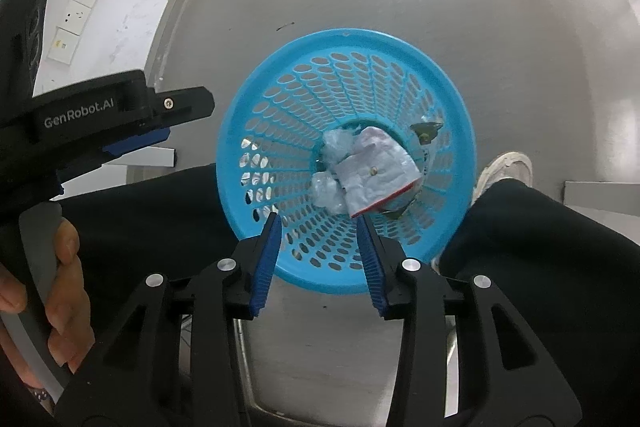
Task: Collect trash
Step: 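Lift both open tools away from the basket up to the table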
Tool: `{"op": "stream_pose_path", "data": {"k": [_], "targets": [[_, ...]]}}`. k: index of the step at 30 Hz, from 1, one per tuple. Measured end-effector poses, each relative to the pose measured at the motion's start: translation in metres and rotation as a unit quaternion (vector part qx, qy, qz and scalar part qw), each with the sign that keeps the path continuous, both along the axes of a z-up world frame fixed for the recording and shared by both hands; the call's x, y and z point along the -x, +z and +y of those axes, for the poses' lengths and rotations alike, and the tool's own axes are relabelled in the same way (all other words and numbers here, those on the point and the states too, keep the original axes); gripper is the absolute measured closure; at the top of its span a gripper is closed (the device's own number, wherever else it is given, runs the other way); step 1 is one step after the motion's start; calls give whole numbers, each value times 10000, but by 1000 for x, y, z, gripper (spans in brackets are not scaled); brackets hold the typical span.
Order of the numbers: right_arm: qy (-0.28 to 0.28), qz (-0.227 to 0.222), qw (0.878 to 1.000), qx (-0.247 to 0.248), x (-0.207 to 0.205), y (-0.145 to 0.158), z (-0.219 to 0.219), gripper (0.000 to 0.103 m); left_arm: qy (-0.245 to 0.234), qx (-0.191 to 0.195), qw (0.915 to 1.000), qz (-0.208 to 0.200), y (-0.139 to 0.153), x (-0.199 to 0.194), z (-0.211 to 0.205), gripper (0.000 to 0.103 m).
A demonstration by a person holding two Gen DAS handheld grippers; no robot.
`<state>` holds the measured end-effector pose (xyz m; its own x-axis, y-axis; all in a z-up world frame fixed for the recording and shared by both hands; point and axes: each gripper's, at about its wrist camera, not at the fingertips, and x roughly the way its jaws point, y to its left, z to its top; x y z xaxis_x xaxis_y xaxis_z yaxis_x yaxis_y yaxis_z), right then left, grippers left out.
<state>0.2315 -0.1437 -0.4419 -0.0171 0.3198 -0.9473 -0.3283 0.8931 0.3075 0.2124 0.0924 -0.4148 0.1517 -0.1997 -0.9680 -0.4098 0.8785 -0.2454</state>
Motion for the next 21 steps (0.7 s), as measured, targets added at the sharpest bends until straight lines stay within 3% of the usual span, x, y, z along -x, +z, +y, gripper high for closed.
{"op": "stream_pose_path", "data": {"k": [10, 14, 21], "targets": [[-88, -390, 9991, -159, 14, 40, -15, 60, -120, 4, 9993, -365, 33, 26, -5, 42], [-121, -550, 9980, -276, 23, 58, -22, 58, -402, -95, 9973, -608, 52, 38, -14, 40], [90, -899, 9953, -346, 53, 94, -28, 55, -449, -85, 9951, -880, 77, 63, -10, 37]]}}
